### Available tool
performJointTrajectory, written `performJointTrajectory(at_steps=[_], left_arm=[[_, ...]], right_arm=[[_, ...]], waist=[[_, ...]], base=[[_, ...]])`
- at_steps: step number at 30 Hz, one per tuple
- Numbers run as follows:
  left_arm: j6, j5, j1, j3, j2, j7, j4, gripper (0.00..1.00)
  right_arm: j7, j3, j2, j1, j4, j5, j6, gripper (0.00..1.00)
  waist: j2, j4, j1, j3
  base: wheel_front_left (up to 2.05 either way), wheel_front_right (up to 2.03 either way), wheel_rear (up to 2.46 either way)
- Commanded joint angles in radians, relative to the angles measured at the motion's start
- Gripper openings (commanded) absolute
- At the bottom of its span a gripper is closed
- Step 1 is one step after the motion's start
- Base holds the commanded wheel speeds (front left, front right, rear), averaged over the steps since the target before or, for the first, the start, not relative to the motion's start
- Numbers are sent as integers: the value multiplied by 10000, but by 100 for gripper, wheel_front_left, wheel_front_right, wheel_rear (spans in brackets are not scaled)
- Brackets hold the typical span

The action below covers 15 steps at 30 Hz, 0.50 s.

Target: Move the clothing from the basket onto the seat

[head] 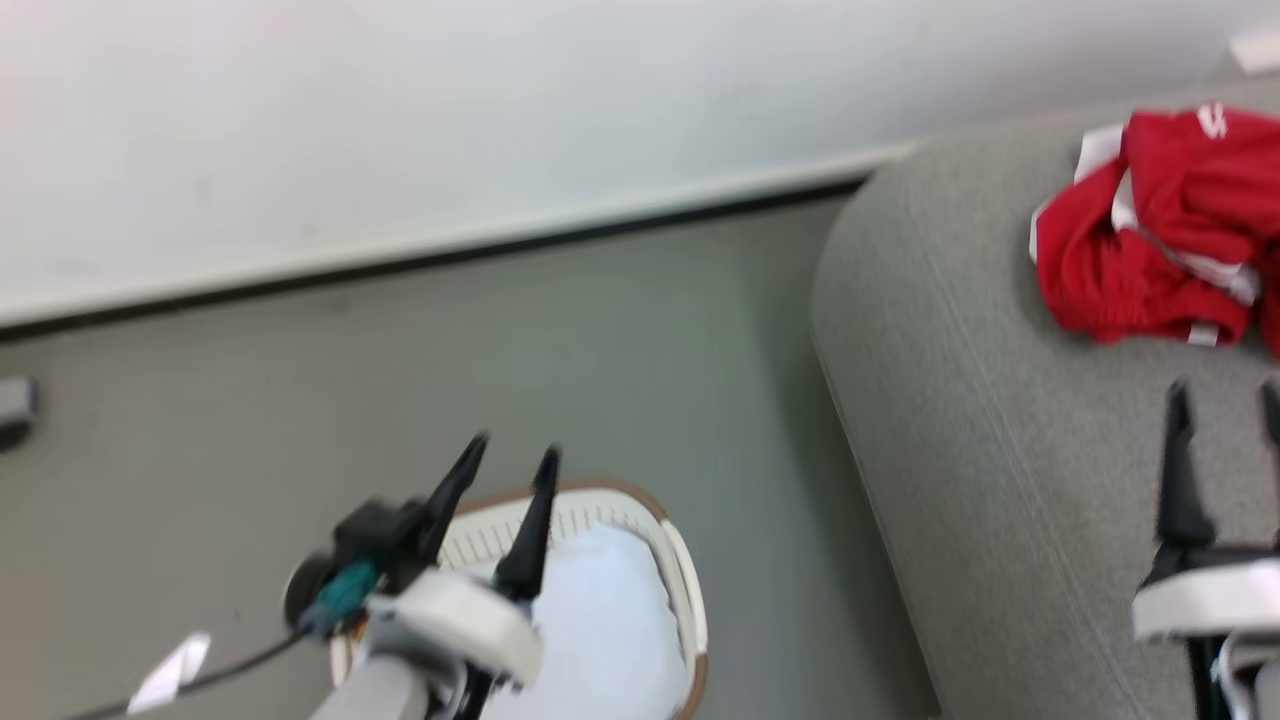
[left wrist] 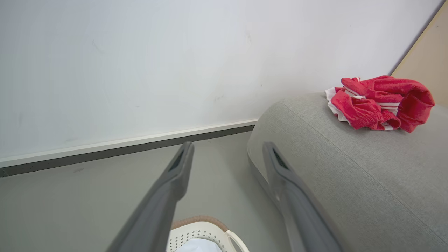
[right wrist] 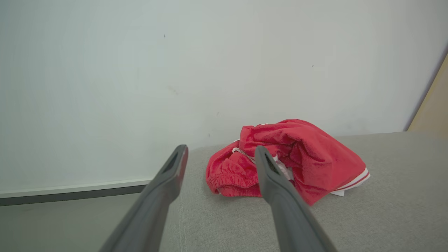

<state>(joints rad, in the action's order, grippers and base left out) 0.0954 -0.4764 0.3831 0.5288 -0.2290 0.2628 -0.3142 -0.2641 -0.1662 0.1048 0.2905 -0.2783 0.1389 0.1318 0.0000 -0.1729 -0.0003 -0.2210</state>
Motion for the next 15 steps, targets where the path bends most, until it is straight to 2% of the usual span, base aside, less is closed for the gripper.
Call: performJointTrajectory(at_steps=[1, 5, 9, 15], left_arm=[[69, 41, -563, -234, 27, 19, 72, 100], [172, 379, -1866, -1131, 137, 22, 436, 100], [226, 773, -2957, -2103, 379, 16, 821, 100], [-135, 1372, -3991, -3077, 854, 19, 978, 100]], right_arm=[[-2, 68, -54, -438, 81, 134, -24, 100], [-2, 319, -210, -1419, 226, -3, -24, 100], [-3, 736, -301, -2052, 297, -82, -23, 100], [-1, 1276, -437, -2721, 186, 103, -23, 100]], waist=[[0, 485, 3, 1057], [0, 725, 3, 1856], [0, 907, 3, 2204], [0, 1276, 3, 2524]], base=[[0, 0, 0], [0, 0, 0], [0, 0, 0], [0, 0, 0]])
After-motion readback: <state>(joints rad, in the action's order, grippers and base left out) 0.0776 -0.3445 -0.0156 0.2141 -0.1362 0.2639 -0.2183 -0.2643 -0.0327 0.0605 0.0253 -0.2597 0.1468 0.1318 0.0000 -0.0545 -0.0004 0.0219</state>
